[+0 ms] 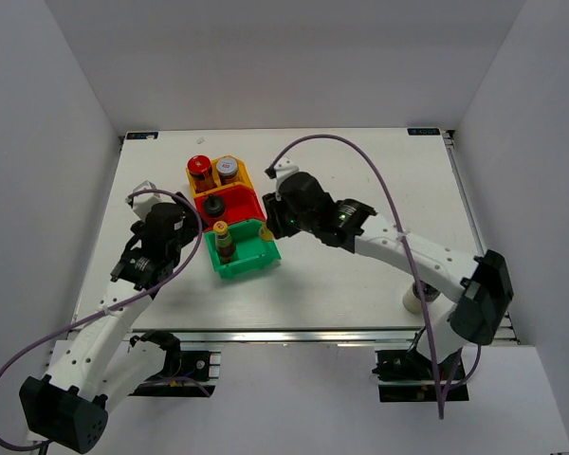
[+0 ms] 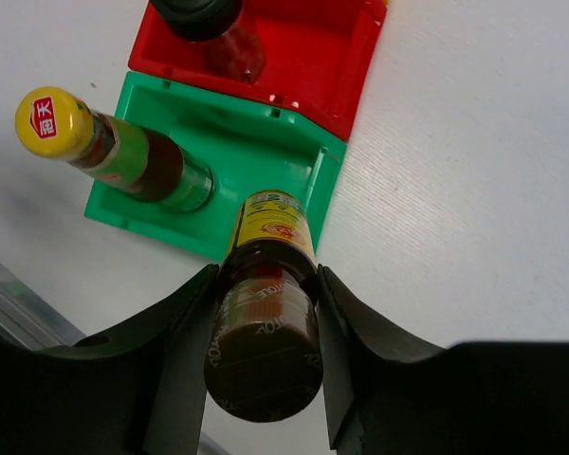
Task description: Organize the condiment bottles
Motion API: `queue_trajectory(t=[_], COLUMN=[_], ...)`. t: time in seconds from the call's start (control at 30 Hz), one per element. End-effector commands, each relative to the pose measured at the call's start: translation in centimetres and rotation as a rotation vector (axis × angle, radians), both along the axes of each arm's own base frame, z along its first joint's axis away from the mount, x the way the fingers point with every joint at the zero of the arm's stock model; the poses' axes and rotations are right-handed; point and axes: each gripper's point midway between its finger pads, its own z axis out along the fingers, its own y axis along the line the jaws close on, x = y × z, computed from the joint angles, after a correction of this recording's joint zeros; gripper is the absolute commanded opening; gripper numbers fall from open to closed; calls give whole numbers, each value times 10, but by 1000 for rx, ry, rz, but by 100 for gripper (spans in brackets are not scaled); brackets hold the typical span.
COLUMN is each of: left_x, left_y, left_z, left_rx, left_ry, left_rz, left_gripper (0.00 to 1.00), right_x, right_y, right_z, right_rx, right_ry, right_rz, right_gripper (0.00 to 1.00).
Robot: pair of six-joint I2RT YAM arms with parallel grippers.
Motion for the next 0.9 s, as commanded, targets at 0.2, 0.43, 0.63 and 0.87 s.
queue_trajectory(t=[0.2, 0.43, 0.63, 0.87], left_x=[-1, -2, -2, -1], left_y=[5, 7, 7, 7], left_z=[18, 16, 13, 10], left_rx=[-13, -9, -5, -1], left_ry=[-45, -35, -35, -22], left_rz=[32, 46, 48, 50], left_gripper=[98, 98, 98, 98], right_x=[18, 19, 18, 19], right_y=[66, 79, 92, 98], right_z=[18, -22, -49, -61], right_rx=[60, -28, -42, -70], right_ry=[-79, -44, -2, 13], right_rz=[85, 58, 83, 82], right_gripper=[5, 6, 8, 26])
